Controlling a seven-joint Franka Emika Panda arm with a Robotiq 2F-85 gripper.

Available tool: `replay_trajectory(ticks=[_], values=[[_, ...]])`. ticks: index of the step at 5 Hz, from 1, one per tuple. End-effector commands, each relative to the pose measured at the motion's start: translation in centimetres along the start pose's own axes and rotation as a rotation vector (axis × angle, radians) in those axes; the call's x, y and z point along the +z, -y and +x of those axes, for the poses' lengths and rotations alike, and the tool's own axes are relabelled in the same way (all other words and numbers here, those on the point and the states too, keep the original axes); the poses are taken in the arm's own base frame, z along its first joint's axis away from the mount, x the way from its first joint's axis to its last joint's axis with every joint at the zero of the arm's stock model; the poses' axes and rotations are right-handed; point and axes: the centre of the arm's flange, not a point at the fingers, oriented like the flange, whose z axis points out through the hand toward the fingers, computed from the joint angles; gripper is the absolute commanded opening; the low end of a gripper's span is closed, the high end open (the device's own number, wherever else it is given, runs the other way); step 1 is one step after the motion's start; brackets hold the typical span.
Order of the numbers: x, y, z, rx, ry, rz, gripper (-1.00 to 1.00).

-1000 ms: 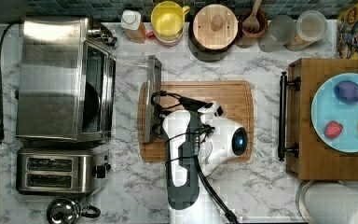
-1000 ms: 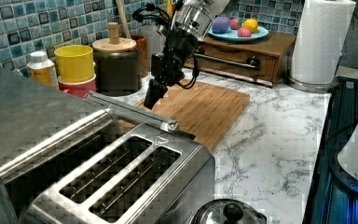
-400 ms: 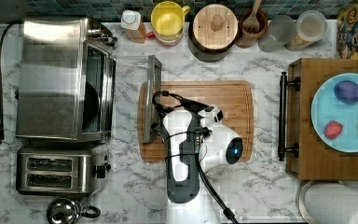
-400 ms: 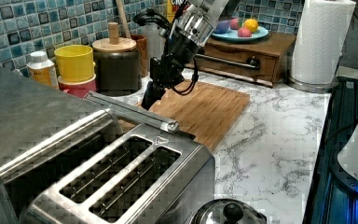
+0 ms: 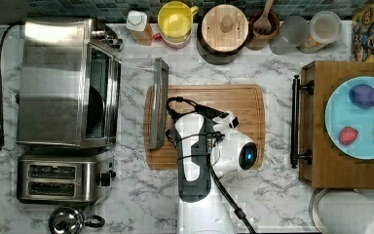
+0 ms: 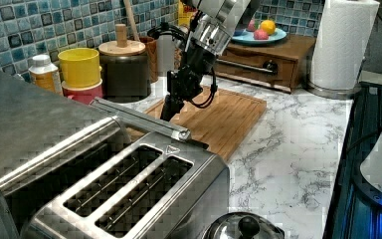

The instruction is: Close the oven.

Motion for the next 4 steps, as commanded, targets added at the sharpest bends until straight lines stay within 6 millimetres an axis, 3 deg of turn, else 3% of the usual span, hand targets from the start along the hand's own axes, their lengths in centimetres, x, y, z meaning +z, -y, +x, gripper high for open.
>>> replay_trajectory(ticks=[1, 3, 4], values=[[-1.0, 8.6, 3.4, -0.146, -0.095, 0.133, -1.0], [-0.4, 10.5, 2.6, -0.147, -0.144, 0.15, -1.0], [0.5, 11.8, 3.2, -0.159, -0.079, 0.156, -1.0]])
